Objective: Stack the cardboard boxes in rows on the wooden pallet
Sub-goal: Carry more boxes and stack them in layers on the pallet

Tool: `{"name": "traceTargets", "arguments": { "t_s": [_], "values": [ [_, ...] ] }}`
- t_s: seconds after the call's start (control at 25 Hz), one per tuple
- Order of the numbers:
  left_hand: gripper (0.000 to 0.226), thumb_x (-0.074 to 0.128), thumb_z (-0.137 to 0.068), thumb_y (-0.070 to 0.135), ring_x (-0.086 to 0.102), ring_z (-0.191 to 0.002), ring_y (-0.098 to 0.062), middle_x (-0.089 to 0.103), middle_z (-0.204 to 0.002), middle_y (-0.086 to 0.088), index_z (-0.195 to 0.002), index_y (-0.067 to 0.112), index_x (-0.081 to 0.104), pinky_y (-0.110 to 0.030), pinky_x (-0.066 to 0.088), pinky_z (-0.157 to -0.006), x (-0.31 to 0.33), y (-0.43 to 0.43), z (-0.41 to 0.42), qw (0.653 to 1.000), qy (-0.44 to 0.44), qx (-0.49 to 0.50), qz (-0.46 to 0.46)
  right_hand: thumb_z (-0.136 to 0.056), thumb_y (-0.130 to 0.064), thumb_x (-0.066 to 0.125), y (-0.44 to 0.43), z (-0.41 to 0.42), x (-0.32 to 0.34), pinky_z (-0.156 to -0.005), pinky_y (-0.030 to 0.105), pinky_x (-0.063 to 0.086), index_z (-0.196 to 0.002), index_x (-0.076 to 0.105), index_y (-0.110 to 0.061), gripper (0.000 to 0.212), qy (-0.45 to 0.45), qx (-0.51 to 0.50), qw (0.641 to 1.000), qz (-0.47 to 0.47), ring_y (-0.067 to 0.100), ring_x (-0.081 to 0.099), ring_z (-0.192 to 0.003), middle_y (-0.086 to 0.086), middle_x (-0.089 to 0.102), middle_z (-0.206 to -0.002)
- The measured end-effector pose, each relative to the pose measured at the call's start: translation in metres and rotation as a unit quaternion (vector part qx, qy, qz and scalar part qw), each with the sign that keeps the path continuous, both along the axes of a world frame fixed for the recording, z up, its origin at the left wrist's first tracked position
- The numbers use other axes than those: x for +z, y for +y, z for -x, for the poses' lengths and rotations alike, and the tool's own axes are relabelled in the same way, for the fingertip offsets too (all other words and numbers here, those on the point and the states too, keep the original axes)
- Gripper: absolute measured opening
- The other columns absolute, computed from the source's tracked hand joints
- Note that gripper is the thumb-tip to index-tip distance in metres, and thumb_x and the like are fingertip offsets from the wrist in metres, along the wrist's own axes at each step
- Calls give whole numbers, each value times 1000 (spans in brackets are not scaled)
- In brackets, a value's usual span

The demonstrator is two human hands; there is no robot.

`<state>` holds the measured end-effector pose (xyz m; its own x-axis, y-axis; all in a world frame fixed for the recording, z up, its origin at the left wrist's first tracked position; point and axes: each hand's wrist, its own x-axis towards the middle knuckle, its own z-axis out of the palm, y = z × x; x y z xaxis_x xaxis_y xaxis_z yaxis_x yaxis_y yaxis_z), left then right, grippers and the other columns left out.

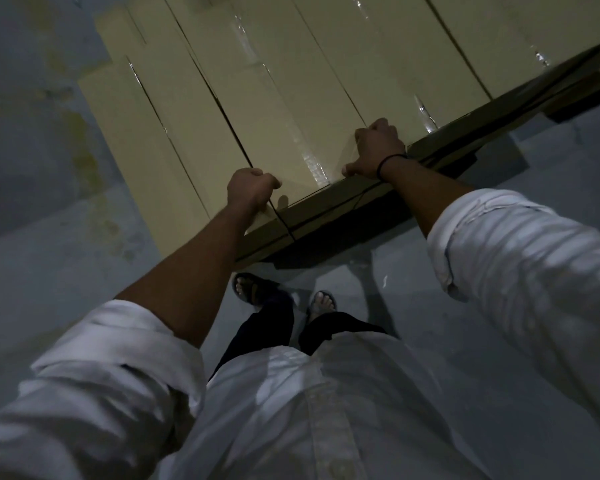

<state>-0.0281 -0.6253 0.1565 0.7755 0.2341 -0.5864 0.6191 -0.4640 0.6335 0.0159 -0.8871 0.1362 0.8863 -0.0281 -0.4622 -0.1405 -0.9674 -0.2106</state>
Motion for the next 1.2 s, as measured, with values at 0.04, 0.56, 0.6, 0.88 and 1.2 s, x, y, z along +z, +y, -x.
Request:
{"name": "traceTargets", "arguments": {
  "t_s": [0.04, 0.56, 0.6, 0.88, 1.2],
  "values": [
    [17, 77, -74, 25, 66, -82, -26, 63, -85, -1, -78, 17, 64, -42, 59, -82, 0, 0, 1, 1000, 4, -6, -6, -70, -53, 83, -1, 1, -1, -103, 50, 41, -130, 51, -12, 80, 0, 3, 1000, 4, 39, 37, -129, 18, 34, -142],
    [58, 65, -90, 27, 62, -119, -25, 59, -138, -13, -145, 14, 51, -35, 50, -100, 26, -44, 36, 965, -83, -218, -122, -83, -56, 69, -7, 65, 20, -120, 48, 21, -155, 27, -19, 91, 14, 32, 999, -22, 38, 15, -149, 15, 12, -165],
    [56, 64, -91, 29, 60, -121, -26, 60, -137, -12, -144, 16, 51, -36, 50, -101, 32, -52, 38, 958, -90, -240, -128, -85, -54, 69, -11, 71, 25, -120, 48, 20, -156, 26, -19, 91, 15, 29, 999, -27, 38, 13, -150, 13, 11, -166],
    [57, 70, -90, 33, 62, -118, -23, 64, -133, -4, -142, 20, 53, -31, 48, -94, 55, -113, 9, 937, -122, -311, -101, -88, -50, 66, -60, 66, 45, -119, 52, 23, -156, 26, -20, 84, 4, -5, 999, -43, 36, 14, -149, 10, 14, -165],
    [47, 71, -86, 34, 66, -102, -16, 70, -120, 7, -132, 29, 61, -31, 52, -88, 57, -262, -82, 921, -154, -354, -49, -89, -44, 66, -192, 13, 80, -115, 47, 26, -155, 31, -24, 77, -52, -101, 992, -49, 30, 20, -147, 6, 23, -162]
  ]
}}
